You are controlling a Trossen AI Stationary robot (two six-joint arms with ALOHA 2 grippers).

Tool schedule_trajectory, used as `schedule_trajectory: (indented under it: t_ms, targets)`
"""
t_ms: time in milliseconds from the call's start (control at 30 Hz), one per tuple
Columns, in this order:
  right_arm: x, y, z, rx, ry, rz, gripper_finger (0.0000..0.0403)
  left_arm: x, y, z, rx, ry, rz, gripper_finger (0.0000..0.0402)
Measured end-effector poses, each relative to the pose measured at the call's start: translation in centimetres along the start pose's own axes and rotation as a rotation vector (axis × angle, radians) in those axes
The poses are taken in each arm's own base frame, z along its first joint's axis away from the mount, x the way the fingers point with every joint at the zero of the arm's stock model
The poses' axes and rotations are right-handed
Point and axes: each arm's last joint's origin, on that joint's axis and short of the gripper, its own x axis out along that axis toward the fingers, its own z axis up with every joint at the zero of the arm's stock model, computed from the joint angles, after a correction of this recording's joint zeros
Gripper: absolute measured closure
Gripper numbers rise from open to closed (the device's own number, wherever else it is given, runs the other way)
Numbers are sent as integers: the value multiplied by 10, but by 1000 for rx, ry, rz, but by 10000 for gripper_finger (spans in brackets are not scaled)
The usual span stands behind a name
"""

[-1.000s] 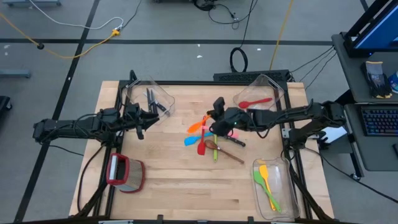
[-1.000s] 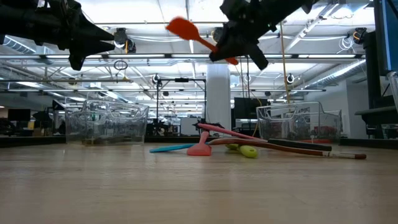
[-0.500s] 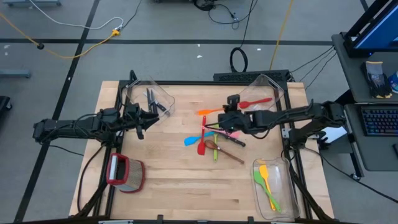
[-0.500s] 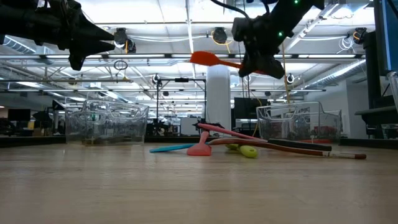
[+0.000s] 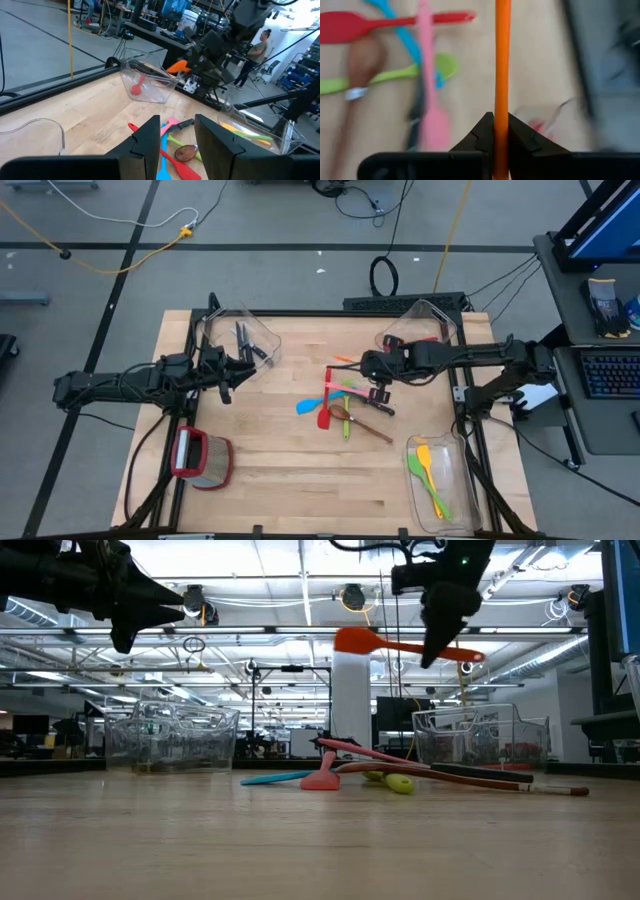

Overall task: Pick & Place Kitchen Items
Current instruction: Put the orange spatula into the bottom transparent bin

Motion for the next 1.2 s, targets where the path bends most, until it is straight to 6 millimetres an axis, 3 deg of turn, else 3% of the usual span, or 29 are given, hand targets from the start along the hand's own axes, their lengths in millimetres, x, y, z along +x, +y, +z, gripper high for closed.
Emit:
schedule_trajectory:
  t_ms: [333, 667, 900, 1200]
  targets:
    - [-10, 3, -23, 180, 290, 348, 386, 0, 0, 0, 10, 0, 0, 277]
    - [-64, -1, -48, 283, 339, 745, 386, 0, 0, 0, 14, 2, -2, 277]
    - [-96, 16, -73, 125, 409, 875, 386, 0, 0, 0, 17, 2, -2, 277]
    - [-118, 54, -94, -236, 407, 938, 386, 0, 0, 0, 16, 1, -1, 277]
